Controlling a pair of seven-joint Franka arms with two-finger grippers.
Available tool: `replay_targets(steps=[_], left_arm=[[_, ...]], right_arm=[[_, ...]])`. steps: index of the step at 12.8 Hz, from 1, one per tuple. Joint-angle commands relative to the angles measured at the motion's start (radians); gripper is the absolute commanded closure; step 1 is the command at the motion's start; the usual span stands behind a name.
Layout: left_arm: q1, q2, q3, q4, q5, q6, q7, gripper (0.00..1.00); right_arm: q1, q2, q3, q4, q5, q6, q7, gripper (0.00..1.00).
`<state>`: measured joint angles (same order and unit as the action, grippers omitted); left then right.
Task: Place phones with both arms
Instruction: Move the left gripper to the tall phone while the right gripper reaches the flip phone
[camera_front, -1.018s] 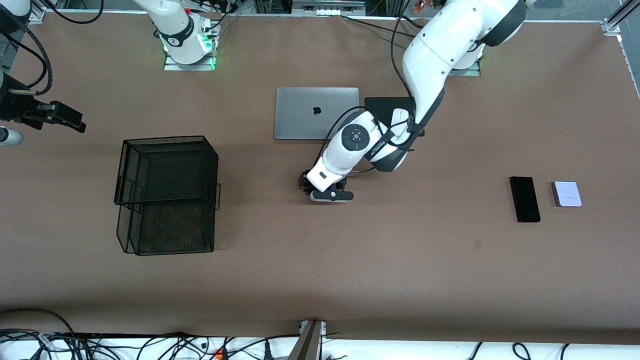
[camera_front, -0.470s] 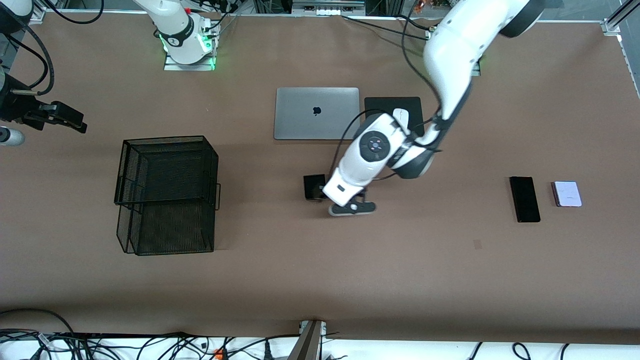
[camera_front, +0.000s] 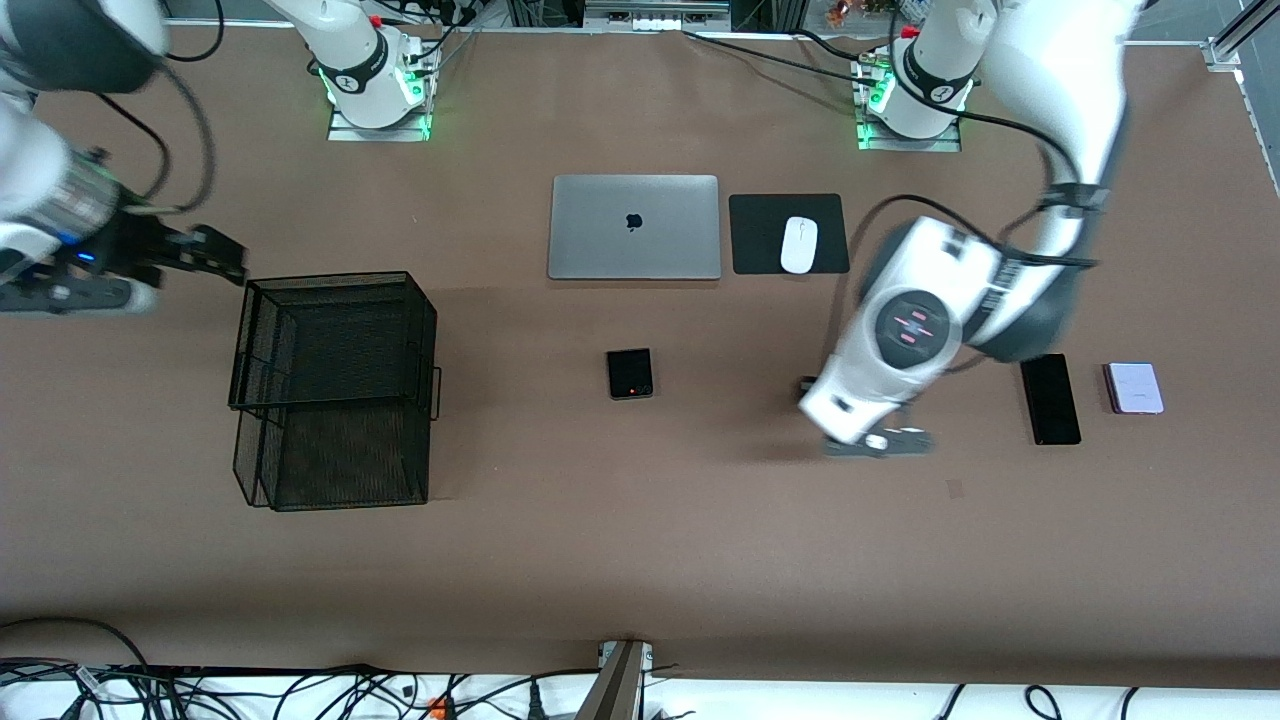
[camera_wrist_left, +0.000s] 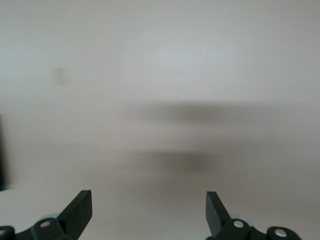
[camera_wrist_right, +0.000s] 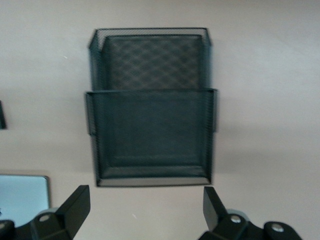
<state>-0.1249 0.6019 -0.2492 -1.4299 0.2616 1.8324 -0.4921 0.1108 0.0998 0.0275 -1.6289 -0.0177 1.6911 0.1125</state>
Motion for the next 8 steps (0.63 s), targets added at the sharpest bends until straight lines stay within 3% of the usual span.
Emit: replay_targets(steps=[1,4,6,8], left_arm=[[0.149,-0.022,-0.008,-0.069,0.045,-0.018,0.120,0.00],[0.305,-0.028,-0.008,-0.118,0.053,0.037,0.257,0.00],[0.390,0.004,-0.007,-0.119,0.054,0.068,0.340,0.00],[0.460,0.025,-0.007,-0.153,0.083,0.161,0.418,0.00]], right_arm=[[0.009,0.069,0.136,0.018,0.004,0.048,0.207,0.00],[0.018,0.187,0.308,0.061,-0.007,0.133,0.441,0.00],[0.070,0.280,0.357,0.102,-0.031,0.205,0.551,0.00],[0.156,0.377,0.383,0.144,-0.132,0.277,0.678,0.00]])
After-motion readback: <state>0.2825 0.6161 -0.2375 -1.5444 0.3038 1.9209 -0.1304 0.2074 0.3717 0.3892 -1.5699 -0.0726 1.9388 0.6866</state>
